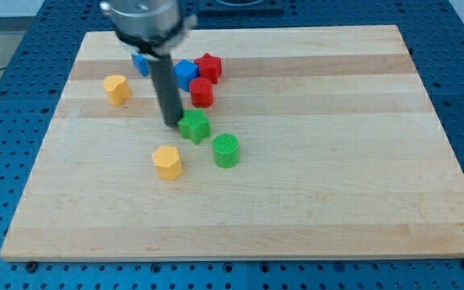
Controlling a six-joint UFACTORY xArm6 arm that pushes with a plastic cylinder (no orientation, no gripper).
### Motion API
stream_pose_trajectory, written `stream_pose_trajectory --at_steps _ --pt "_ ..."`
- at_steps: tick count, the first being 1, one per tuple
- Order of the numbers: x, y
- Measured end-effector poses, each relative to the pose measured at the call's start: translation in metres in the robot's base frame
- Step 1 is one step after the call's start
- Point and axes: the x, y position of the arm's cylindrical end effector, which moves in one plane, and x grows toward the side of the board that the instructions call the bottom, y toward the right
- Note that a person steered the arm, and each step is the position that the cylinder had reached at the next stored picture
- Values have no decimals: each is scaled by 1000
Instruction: Move the yellow hexagon right to the yellow heart
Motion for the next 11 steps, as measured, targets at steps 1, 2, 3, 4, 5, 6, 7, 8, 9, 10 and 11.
stream_pose_trajectory --at_steps 1,2,3,4,5,6,7,8,9,10,11 --pt "65 59" --pt "76 33" --pt "94 -19" --pt "51 -46" --pt "18 -22" --pt "5 -2" --pt "4 13" --pt "-8 34" --pt "-33 -58" --pt "-55 -80" --pt "-39 -32"
